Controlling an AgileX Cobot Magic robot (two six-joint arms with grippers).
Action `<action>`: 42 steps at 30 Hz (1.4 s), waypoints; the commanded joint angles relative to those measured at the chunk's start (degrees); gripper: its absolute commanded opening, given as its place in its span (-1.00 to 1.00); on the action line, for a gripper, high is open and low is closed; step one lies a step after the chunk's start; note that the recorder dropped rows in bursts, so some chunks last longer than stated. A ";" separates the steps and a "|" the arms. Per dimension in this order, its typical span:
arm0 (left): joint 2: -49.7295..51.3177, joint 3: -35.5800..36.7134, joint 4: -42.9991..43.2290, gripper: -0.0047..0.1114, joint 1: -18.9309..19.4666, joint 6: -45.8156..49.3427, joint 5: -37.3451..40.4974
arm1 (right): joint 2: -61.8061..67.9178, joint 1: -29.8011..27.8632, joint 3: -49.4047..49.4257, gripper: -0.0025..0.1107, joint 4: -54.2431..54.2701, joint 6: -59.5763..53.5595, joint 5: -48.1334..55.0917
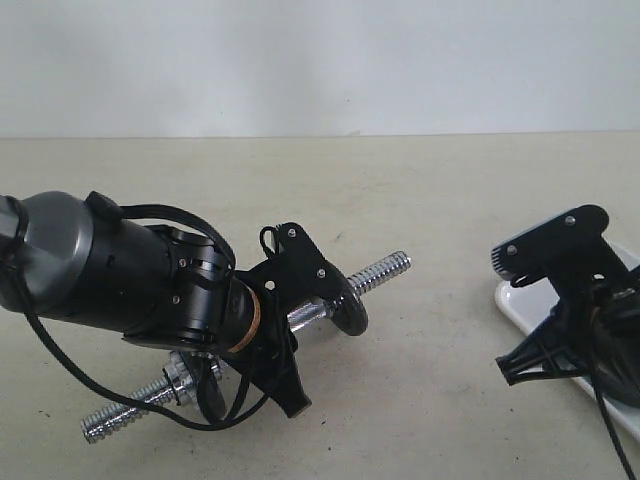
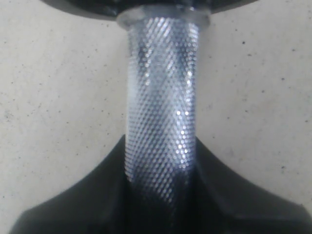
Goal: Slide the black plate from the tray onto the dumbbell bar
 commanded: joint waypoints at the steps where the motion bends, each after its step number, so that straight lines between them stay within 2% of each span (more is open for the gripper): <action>1: -1.27 -0.55 0.39 -0.85 -0.28 -0.43 -0.14 | -0.47 -0.63 -0.69 -0.96 0.65 -1.59 0.07; 16: -1.27 -0.55 0.39 -0.85 -0.28 -0.43 -0.37 | -0.47 -0.63 -0.69 -0.94 6.51 -6.77 7.68; 19: -1.27 -0.55 0.39 -0.85 -0.28 -0.43 -0.37 | -0.47 -0.63 -0.69 -0.65 7.84 -7.19 6.65; 23: -1.27 -0.55 0.39 -0.85 -0.28 -0.71 -0.69 | -0.47 -0.63 -1.02 0.08 10.95 -7.86 6.92; 24: -1.27 -0.55 0.39 -0.85 -0.28 -0.71 -0.69 | -0.47 -0.63 -1.42 0.21 12.86 -9.42 7.42; 25: -1.27 -0.55 0.39 -0.85 -0.28 -0.71 -0.69 | -0.47 -0.63 -2.00 0.21 15.05 -11.92 7.67; 29: -1.27 -0.55 0.39 -0.85 -0.28 -0.97 -0.80 | -0.47 -0.63 -5.22 -0.03 23.78 -23.88 7.80; 37: -1.27 -0.55 0.39 -0.85 -0.28 -0.97 -0.80 | -1.34 -0.92 -12.11 0.05 29.85 -35.07 10.21; 42: -1.27 -0.55 0.39 -0.85 -0.28 -0.99 -0.63 | -5.79 -7.47 -14.05 0.05 35.65 -42.48 6.29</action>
